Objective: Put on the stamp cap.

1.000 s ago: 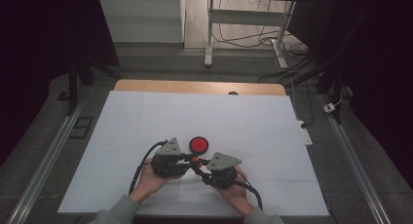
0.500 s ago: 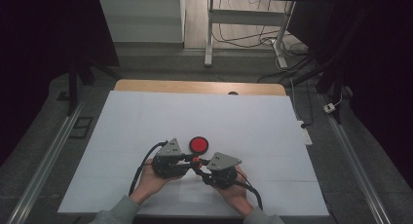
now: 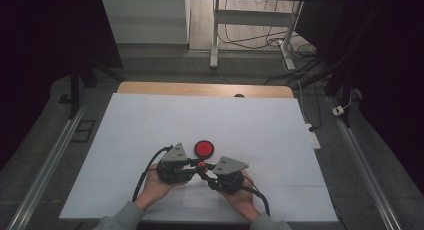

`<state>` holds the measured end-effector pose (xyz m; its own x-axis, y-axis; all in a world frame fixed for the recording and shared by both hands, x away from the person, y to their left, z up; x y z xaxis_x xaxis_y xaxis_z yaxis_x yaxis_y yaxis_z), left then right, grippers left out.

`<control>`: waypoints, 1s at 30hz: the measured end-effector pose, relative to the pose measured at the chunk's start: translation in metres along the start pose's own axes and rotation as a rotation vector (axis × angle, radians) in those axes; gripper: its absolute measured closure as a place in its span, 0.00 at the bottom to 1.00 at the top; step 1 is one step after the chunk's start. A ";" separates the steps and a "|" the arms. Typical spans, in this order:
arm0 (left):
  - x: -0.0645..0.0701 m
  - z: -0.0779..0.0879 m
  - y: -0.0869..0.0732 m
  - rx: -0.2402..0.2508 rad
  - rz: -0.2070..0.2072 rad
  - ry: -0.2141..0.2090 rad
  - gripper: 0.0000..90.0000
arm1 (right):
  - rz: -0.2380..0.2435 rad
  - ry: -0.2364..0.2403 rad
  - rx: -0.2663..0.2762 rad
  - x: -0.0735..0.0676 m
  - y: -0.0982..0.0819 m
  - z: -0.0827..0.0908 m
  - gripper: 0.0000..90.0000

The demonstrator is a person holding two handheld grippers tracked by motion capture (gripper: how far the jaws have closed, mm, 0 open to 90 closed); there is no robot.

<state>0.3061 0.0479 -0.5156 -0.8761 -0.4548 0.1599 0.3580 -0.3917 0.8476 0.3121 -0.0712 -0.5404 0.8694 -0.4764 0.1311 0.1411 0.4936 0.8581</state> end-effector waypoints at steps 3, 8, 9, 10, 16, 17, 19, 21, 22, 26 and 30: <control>0.000 0.000 0.000 0.006 0.004 0.001 0.80 | -0.002 -0.005 -0.001 0.000 -0.001 0.000 0.72; 0.002 -0.004 -0.004 0.015 0.005 0.018 0.80 | -0.004 -0.004 -0.012 0.001 -0.002 0.000 0.72; 0.001 -0.005 -0.004 0.011 0.007 0.019 0.80 | -0.003 -0.002 -0.017 0.001 -0.003 -0.001 0.72; 0.001 -0.006 -0.004 0.013 0.010 0.019 0.80 | -0.007 0.002 -0.020 0.001 -0.004 -0.001 0.72; 0.001 -0.007 -0.005 0.013 0.012 0.017 0.80 | -0.002 0.003 -0.027 0.002 -0.005 -0.002 0.72; 0.001 -0.007 -0.005 0.014 0.012 0.017 0.80 | -0.002 0.003 -0.029 0.002 -0.005 -0.002 0.72; 0.001 -0.006 -0.005 0.016 0.014 0.015 0.80 | 0.001 0.002 -0.029 0.002 -0.005 -0.002 0.72; 0.001 -0.006 -0.005 0.019 0.017 0.014 0.80 | 0.006 0.003 -0.031 0.002 -0.005 -0.001 0.72; 0.001 -0.006 -0.005 0.020 0.018 0.013 0.80 | 0.007 0.002 -0.031 0.002 -0.005 -0.001 0.72; 0.001 -0.006 -0.005 0.020 0.020 0.009 0.80 | 0.005 0.004 -0.026 0.002 -0.005 -0.001 0.72; 0.001 -0.006 -0.004 0.024 0.021 0.008 0.80 | 0.011 0.004 -0.027 0.002 -0.004 0.000 0.72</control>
Point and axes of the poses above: each handheld gripper's, and its own axes: z roughly backward along the jaws, y roughly out of its top, x roughly to its right, the point moved 6 cm from there along -z, roughly forward along the jaws, and after that the axes turned 3 degrees about -y, right-handed, at the moved point
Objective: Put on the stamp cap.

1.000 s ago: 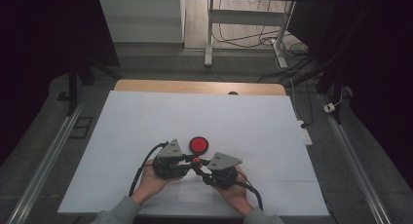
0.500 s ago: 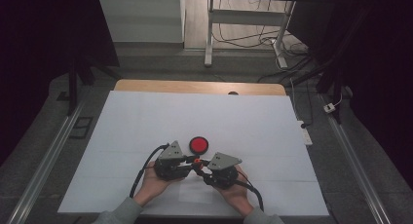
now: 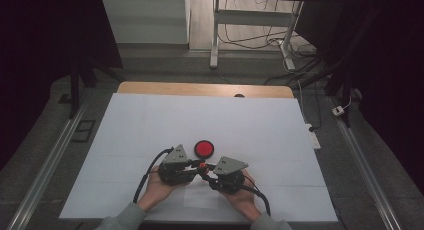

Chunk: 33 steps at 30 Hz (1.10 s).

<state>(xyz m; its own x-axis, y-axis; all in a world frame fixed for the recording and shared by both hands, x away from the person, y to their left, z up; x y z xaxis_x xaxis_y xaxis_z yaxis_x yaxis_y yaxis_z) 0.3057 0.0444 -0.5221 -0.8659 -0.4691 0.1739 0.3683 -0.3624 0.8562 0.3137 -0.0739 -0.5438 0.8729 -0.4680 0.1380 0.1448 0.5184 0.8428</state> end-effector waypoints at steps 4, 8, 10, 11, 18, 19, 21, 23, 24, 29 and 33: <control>0.000 0.001 0.001 0.001 0.002 -0.005 0.80 | 0.006 -0.002 0.009 0.000 0.001 0.000 0.72; 0.000 0.001 0.001 -0.002 -0.001 -0.001 0.80 | 0.009 -0.002 0.003 0.000 0.001 0.000 0.72; 0.000 0.001 0.001 0.002 0.000 -0.001 0.80 | 0.009 -0.002 0.007 0.000 0.001 0.001 0.72; 0.000 0.001 0.002 0.003 -0.001 0.000 0.80 | 0.011 -0.003 0.008 0.000 0.001 0.001 0.72; 0.001 0.002 0.002 0.002 0.000 0.000 0.80 | 0.015 -0.005 0.009 0.000 0.001 0.002 0.71; 0.001 0.002 0.002 0.002 0.001 0.001 0.80 | 0.014 -0.005 0.011 0.000 0.001 0.001 0.71; 0.001 0.002 0.002 0.000 0.003 0.001 0.80 | 0.015 -0.009 0.012 0.000 0.002 0.002 0.71; 0.001 0.002 0.002 -0.005 0.001 0.003 0.80 | 0.013 -0.009 0.011 0.000 0.001 0.001 0.71; 0.001 0.002 0.002 -0.005 0.001 0.004 0.80 | 0.010 -0.009 0.009 -0.001 0.001 0.001 0.71; 0.000 0.002 0.002 -0.002 0.007 0.002 0.80 | 0.013 -0.012 0.011 0.000 0.001 0.001 0.71; 0.001 0.002 0.003 0.005 0.001 0.010 0.80 | 0.013 -0.011 0.013 0.000 0.002 0.001 0.71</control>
Point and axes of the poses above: each handheld gripper's, and its own axes: z roughly backward along the jaws, y roughly out of its top, x roughly to its right, the point moved 6 cm from there along -z, roughly forward along the jaws, and after that the axes turned 3 degrees about -y, right-handed, at the moved point
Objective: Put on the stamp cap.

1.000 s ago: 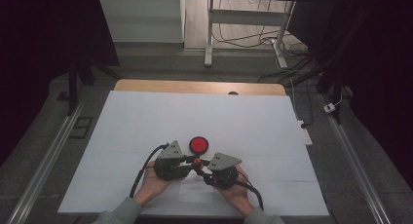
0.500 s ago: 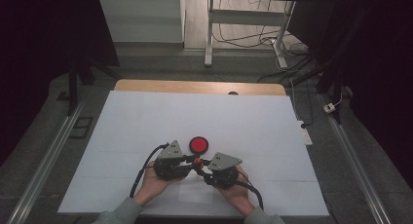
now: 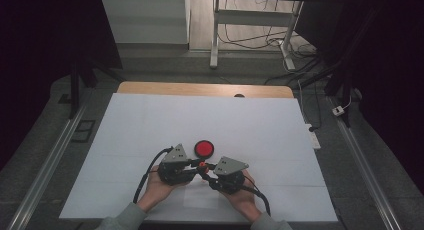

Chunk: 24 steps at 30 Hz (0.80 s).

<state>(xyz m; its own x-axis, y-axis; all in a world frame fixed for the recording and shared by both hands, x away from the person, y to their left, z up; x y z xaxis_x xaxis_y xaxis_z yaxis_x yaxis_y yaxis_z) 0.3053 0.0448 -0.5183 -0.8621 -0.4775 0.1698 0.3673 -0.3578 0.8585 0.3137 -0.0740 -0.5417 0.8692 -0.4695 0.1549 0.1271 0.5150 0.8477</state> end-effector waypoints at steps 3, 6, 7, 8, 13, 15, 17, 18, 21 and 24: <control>0.000 0.001 0.001 0.003 0.001 -0.003 0.80 | -0.003 -0.002 0.008 0.000 0.001 0.001 0.71; 0.000 0.001 0.002 0.003 0.001 -0.004 0.80 | 0.001 -0.006 0.007 0.001 0.001 0.001 0.71; 0.000 0.001 0.002 0.004 0.002 -0.004 0.80 | -0.002 -0.005 0.007 0.001 0.001 0.001 0.71; 0.000 0.001 0.002 0.005 0.002 -0.004 0.80 | -0.003 0.000 0.013 0.001 0.001 0.001 0.71; -0.001 0.002 0.002 0.003 0.000 -0.003 0.80 | -0.012 0.001 0.022 0.001 0.003 0.002 0.69; -0.001 0.002 0.002 0.000 -0.001 -0.003 0.80 | -0.019 0.004 0.027 0.001 0.003 0.002 0.67; -0.001 0.002 0.002 0.001 0.002 -0.005 0.80 | -0.029 0.004 0.030 0.003 0.003 0.002 0.64; -0.001 0.002 0.002 0.002 0.002 -0.005 0.80 | -0.033 0.007 0.032 0.003 0.003 0.002 0.63; -0.002 0.003 0.002 0.001 0.003 -0.004 0.80 | -0.034 0.005 0.031 0.005 0.003 0.002 0.60; -0.003 0.004 0.003 0.002 0.004 0.000 0.80 | -0.043 0.006 0.028 0.006 0.002 0.003 0.57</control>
Point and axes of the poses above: each handheld gripper's, and its own axes: z roughly backward along the jaws, y roughly out of its top, x roughly to its right, the point moved 6 cm from there along -z, roughly forward along the jaws, and after that the axes turned 3 degrees about -y, right-handed, at the moved point
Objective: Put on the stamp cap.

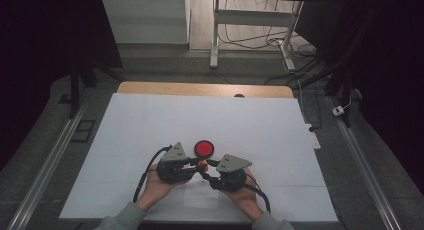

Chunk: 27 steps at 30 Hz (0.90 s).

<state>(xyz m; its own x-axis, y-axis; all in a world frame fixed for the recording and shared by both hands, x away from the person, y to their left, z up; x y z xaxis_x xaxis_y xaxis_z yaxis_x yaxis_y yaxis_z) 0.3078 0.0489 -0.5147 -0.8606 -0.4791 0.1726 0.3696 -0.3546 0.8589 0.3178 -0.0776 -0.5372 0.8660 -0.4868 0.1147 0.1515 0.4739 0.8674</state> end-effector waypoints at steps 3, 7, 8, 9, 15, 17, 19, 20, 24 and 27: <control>-0.001 0.002 0.000 0.004 0.005 0.002 0.80 | -0.006 0.004 -0.001 0.002 -0.001 0.001 0.54; -0.003 0.004 0.001 0.008 0.008 0.005 0.80 | -0.008 0.017 -0.005 0.003 -0.003 0.003 0.51; -0.004 0.005 0.002 0.010 0.008 0.008 0.80 | -0.011 0.015 -0.009 0.004 -0.004 0.004 0.50; -0.004 0.006 0.002 0.010 0.008 0.009 0.80 | -0.016 0.015 -0.003 0.005 -0.004 0.005 0.50; -0.006 0.008 0.003 0.015 0.017 0.013 0.80 | -0.033 -0.019 -0.004 0.017 -0.011 0.017 0.49; -0.006 0.008 0.003 0.015 0.018 0.015 0.80 | -0.039 -0.034 -0.008 0.022 -0.014 0.023 0.49; -0.007 0.008 0.003 0.015 0.017 0.015 0.80 | -0.039 -0.057 -0.011 0.028 -0.017 0.030 0.49; -0.007 0.009 0.003 0.014 0.017 0.014 0.80 | -0.038 -0.069 -0.013 0.031 -0.019 0.034 0.49; -0.008 0.011 0.003 0.017 0.020 0.016 0.80 | -0.045 -0.106 -0.020 0.044 -0.028 0.053 0.49; -0.008 0.011 0.003 0.018 0.023 0.018 0.80 | -0.072 -0.127 -0.021 0.054 -0.035 0.066 0.49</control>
<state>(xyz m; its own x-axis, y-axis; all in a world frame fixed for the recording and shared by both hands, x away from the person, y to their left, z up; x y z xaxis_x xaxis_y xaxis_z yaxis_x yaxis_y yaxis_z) 0.3124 0.0608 -0.5078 -0.8453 -0.5017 0.1836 0.3829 -0.3290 0.8632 0.3277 -0.1690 -0.5298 0.7853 -0.6084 0.1141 0.2219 0.4488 0.8657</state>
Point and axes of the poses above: each handheld gripper's, and its own axes: z roughly backward along the jaws, y roughly out of its top, x roughly to its right, the point moved 6 cm from there along -z, roughly forward along the jaws, and after that the axes turned 3 degrees about -y, right-handed, at the moved point
